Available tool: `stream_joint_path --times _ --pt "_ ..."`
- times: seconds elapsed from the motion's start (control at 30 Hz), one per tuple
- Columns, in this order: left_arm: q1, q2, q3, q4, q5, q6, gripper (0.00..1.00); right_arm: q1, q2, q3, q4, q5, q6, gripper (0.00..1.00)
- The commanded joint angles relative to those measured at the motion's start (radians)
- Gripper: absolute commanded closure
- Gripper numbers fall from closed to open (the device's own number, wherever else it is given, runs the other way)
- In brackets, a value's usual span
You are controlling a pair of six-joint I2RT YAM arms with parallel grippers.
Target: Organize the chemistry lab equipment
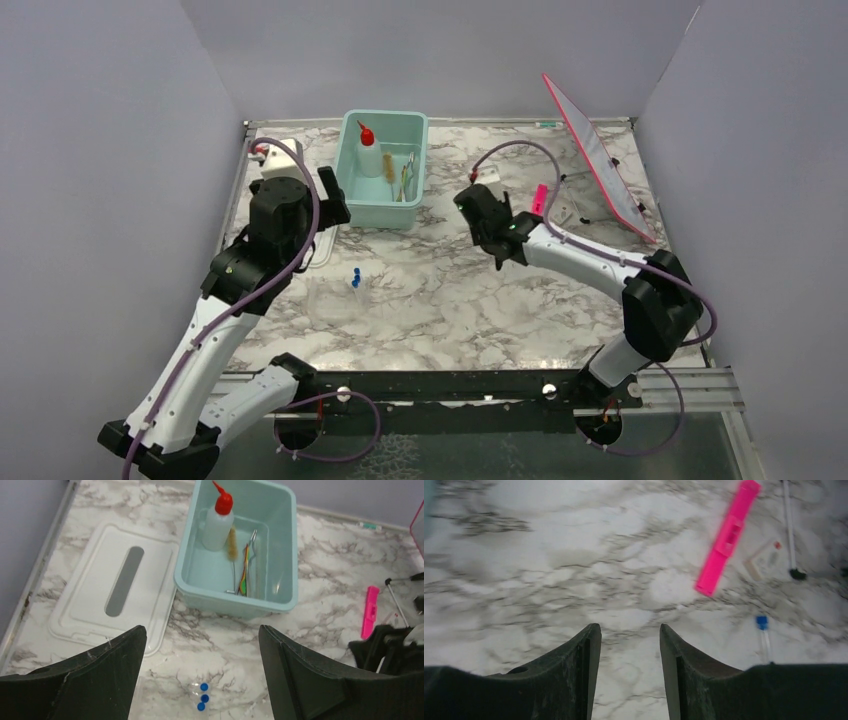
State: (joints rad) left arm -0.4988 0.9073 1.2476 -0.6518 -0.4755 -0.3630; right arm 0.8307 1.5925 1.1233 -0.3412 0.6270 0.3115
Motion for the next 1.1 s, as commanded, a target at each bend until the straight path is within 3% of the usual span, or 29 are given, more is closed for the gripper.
stream_joint_path --times 0.0,0.23,0.67,1.07 --pt "-0.003 -0.044 -0.146 -0.018 0.103 -0.104 0.17 -0.124 -0.017 0.031 -0.267 0.083 -0.013 0.5" --pt "-0.003 -0.05 -0.204 -0.002 0.134 -0.138 0.18 -0.266 0.133 0.049 -0.417 0.147 -0.135 0.53" --pt "-0.003 -0.026 -0.131 -0.001 0.09 -0.043 0.18 -0.478 0.348 0.125 -0.398 0.177 -0.234 0.54" --pt "-0.003 0.002 -0.111 0.001 0.059 -0.006 0.18 -0.581 0.276 0.067 -0.286 -0.144 -0.47 0.61"
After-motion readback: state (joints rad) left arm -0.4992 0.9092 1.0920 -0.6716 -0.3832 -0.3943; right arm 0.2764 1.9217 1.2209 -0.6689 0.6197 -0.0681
